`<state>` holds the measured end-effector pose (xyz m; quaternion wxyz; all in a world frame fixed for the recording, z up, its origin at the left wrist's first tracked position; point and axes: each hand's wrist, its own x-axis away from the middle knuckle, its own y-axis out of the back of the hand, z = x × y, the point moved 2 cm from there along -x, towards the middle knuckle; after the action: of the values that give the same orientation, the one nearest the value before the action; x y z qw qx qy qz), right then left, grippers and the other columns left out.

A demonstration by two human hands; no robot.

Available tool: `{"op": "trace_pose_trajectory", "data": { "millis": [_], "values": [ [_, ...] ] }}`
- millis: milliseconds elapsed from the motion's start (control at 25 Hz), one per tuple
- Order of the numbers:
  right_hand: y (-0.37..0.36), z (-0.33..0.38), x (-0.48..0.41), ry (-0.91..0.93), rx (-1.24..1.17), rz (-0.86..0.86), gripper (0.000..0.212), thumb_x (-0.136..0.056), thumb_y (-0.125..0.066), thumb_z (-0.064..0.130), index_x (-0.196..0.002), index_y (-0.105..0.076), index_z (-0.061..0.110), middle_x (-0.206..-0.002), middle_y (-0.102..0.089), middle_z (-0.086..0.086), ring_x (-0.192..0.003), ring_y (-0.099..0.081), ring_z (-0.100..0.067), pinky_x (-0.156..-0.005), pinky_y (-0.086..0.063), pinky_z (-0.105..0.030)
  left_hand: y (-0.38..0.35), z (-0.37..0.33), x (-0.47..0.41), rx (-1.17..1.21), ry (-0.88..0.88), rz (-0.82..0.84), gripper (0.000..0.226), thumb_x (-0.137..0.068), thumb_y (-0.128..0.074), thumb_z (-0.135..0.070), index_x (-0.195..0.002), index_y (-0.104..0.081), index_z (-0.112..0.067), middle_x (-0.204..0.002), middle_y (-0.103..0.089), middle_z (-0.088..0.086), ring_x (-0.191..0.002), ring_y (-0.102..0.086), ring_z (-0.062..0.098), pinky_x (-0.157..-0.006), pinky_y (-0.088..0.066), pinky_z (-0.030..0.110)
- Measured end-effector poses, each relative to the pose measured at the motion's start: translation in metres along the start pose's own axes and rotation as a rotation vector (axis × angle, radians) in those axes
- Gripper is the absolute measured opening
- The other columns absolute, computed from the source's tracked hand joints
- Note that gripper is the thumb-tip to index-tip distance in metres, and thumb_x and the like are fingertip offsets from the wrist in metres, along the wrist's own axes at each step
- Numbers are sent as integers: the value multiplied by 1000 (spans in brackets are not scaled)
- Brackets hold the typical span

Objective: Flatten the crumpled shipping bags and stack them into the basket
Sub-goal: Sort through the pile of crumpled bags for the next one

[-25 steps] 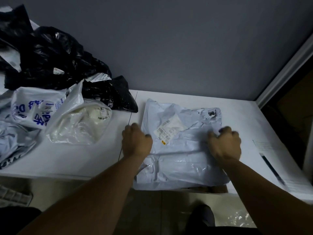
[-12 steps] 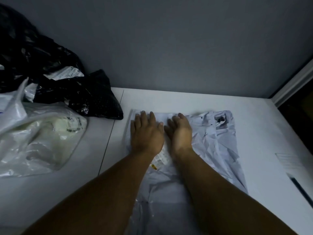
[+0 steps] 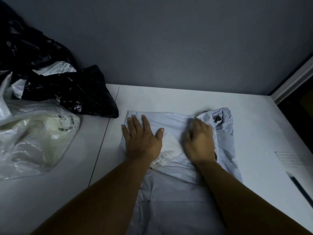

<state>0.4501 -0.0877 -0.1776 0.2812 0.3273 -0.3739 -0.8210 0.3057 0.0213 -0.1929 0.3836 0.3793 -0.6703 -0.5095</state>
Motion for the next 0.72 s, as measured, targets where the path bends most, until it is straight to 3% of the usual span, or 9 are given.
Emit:
{"op": "trace_pose_trajectory", "data": {
  "millis": [40, 120, 280, 480, 600, 640, 720],
  "values": [
    [-2, -6, 5, 115, 241, 55, 50, -101, -36, 38, -130, -57, 4, -134, -57, -21, -125, -48, -40, -111, -33, -44, -1, -1, 0, 4, 14, -6, 89, -91, -4, -73, -157, 9, -13, -162, 12, 21, -150, 14, 35, -119, 9, 56],
    [-4, -9, 8, 70, 493, 191, 70, -101, -19, 60, -149, -41, 14, -156, -36, -19, -144, -27, -40, -121, -14, -51, -3, -2, 0, -1, 47, -22, 95, -88, -2, -77, -156, 8, -11, -162, 13, 22, -150, 15, 36, -118, 9, 58],
    [-6, -16, 4, -39, 557, 353, 85, -92, 2, 76, -160, -7, 26, -168, -1, -11, -154, 7, -35, -122, 4, -56, -6, -1, 1, -20, 74, -26, 100, -85, 0, -79, -156, 6, -9, -162, 12, 23, -150, 14, 37, -117, 8, 60],
    [3, -10, 0, -50, 577, 445, 88, -91, 3, 77, -160, 0, 23, -168, 6, -12, -153, 11, -35, -122, 5, -58, 7, -3, 4, 18, 55, -6, 93, -91, -5, -74, -156, 9, -11, -162, 15, 20, -150, 17, 34, -117, 12, 58],
    [26, 4, -1, -2, 535, 410, 87, -94, -6, 76, -160, -5, 21, -168, 3, -12, -154, 7, -33, -121, 10, -51, 28, 6, 24, 83, 29, -63, 78, -100, -21, -56, -156, 6, -9, -164, 9, 18, -151, 10, 32, -121, 6, 52],
    [34, 8, 1, 15, 519, 376, 84, -96, -12, 73, -160, -11, 18, -168, -4, -14, -154, 0, -34, -122, 6, -49, 33, 13, 32, 127, 56, -80, 75, -101, -29, -48, -156, 2, -8, -164, 4, 18, -151, 4, 32, -122, -2, 50],
    [60, 18, 10, 8, 481, 321, 71, -100, -30, 56, -154, -30, 10, -161, -26, -21, -147, -23, -40, -123, -17, -50, 47, 26, 54, 249, 156, -108, 70, -99, -42, -30, -155, -8, -5, -162, -10, 18, -148, -12, 34, -117, -20, 48]
  ]
}}
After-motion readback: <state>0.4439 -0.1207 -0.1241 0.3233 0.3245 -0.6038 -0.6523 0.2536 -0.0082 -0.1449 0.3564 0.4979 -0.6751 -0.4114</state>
